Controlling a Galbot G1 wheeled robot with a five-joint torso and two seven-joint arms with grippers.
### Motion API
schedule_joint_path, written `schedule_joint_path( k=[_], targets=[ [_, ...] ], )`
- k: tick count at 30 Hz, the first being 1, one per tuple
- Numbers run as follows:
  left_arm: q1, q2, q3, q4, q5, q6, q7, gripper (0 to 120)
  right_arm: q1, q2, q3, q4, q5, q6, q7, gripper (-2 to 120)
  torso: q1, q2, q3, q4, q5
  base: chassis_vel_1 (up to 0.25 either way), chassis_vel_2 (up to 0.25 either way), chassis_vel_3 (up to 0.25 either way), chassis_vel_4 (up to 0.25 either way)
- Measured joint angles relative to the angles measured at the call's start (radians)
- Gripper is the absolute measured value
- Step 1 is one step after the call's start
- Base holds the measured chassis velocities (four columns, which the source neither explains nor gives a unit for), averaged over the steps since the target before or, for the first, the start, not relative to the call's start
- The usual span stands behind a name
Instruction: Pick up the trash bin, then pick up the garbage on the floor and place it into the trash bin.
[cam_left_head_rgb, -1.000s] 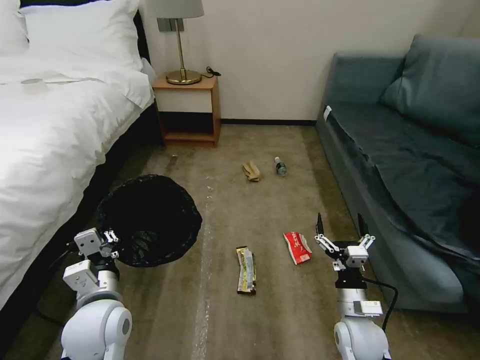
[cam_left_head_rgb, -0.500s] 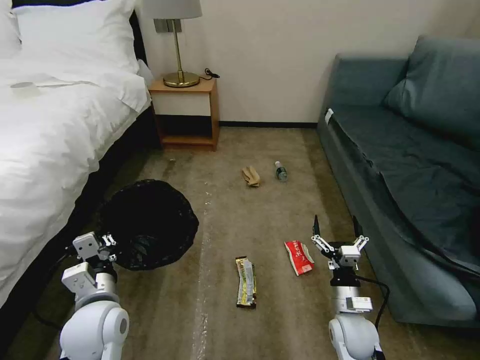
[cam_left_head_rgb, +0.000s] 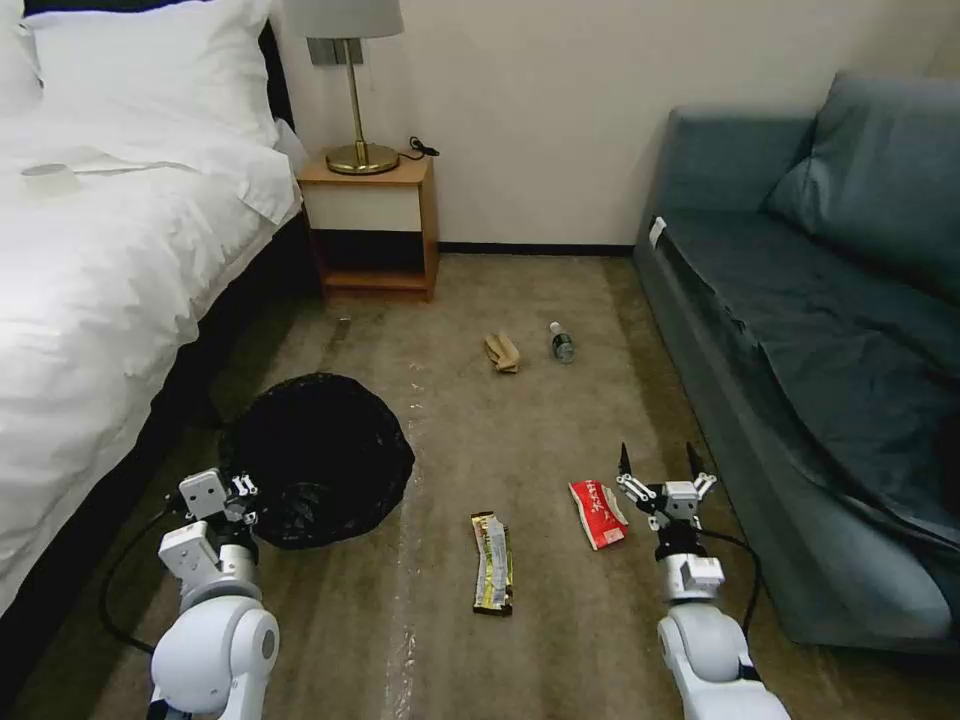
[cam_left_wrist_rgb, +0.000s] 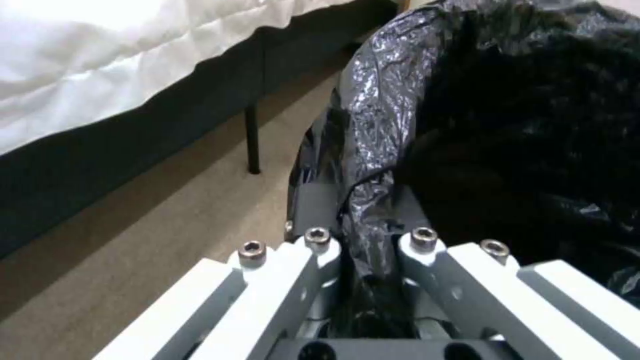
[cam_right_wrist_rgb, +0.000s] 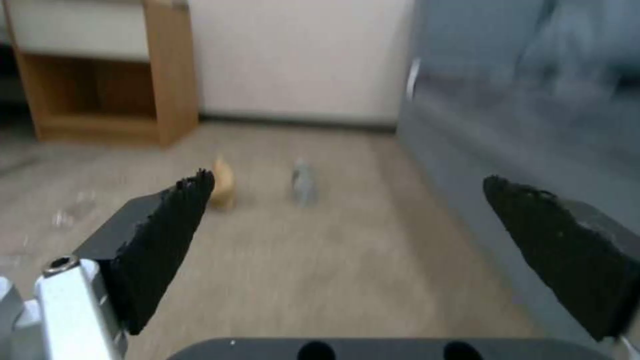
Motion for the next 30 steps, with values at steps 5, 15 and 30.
schedule_joint_path(
  k=[5, 15, 30],
  targets=[
    [0.002, -0.003, -0.001, 0.000, 0.006, -0.001, -0.005, 4, 0.081, -0.041, -0.071, -0.102, 0.131, -0.092, -0.001, 100, 0.000, 0.000, 0.000, 0.0001, -0.0003, 0.000, 0.000, 0.000, 0.000],
    [-0.010, -0.002, -0.001, 0.007, 0.015, 0.004, -0.017, 4, 0.221, -0.037, -0.160, -0.476, 0.141, -0.078, -0.134, 100, 0.000, 0.000, 0.000, 0.0000, -0.0001, 0.000, 0.000, 0.000, 0.000],
    [-0.014, -0.006, -0.001, 0.010, 0.024, 0.007, -0.021, 4, 0.393, 0.003, -0.136, -0.782, 0.048, -0.003, -0.191, 100, 0.000, 0.000, 0.000, 0.0002, -0.0005, 0.000, 0.000, 0.000, 0.000]
  ],
)
